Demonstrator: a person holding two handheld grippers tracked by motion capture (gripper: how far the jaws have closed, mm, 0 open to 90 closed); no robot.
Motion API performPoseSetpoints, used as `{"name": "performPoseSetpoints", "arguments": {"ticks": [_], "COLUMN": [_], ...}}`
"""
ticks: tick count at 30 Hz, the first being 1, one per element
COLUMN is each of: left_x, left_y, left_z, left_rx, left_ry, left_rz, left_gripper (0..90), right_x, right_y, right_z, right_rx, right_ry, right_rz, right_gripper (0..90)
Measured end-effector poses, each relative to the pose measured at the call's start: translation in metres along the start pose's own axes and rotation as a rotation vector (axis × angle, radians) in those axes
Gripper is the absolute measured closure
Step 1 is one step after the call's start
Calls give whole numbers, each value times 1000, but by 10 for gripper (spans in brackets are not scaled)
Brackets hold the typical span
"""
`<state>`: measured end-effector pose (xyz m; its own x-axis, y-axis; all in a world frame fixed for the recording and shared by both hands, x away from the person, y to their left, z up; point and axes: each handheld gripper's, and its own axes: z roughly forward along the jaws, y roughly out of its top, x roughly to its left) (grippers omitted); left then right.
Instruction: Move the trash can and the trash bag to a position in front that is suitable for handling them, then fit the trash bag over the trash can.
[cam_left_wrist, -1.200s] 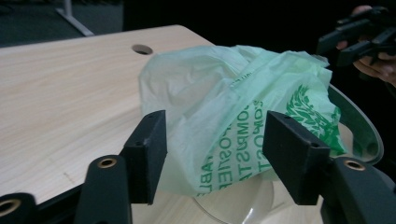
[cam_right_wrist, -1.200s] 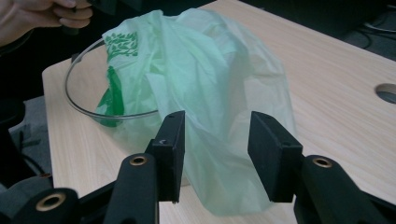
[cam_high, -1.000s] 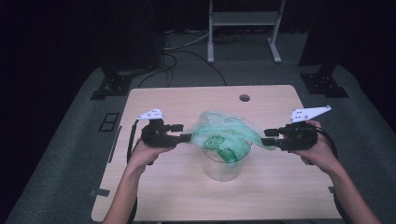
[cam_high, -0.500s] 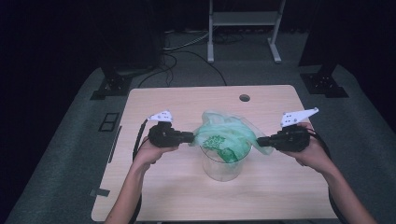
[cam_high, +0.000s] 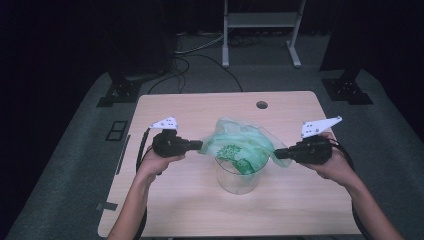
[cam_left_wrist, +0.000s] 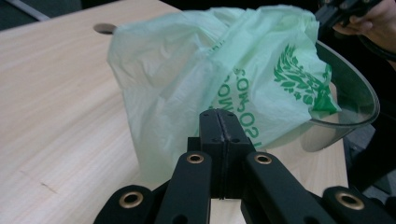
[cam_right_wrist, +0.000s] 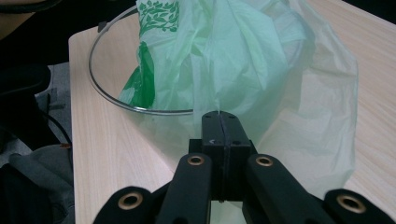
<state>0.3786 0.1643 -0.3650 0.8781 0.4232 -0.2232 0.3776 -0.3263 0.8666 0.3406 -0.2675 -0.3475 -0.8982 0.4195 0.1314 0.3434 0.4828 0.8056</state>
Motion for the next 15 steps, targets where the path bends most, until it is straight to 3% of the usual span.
{"name": "performPoseSetpoints", "arguments": {"ticks": [1, 5, 8, 12, 15], "left_x": [1, 4, 8, 12, 15], "left_y": [1, 7, 9, 9, 8], "left_z": [-1, -2, 2, 8, 12], "left_rx": [-8, -5, 8, 23, 30], "left_ry": [6, 51, 60, 33, 13], "left_rz": [-9, -25, -38, -46, -58], "left_gripper": [890, 638, 513, 453, 437], "right_x": [0, -1, -1, -2, -3], "right_y": [0, 0, 0, 0, 0], "right_z": [0, -2, -2, -1, 0], "right_rx": [-2, -7, -7, -12, -16], "right_ry": [3, 17, 26, 32, 41], "right_rz": [-1, 8, 10, 6, 7], "right_gripper": [900, 817, 752, 630, 598]}}
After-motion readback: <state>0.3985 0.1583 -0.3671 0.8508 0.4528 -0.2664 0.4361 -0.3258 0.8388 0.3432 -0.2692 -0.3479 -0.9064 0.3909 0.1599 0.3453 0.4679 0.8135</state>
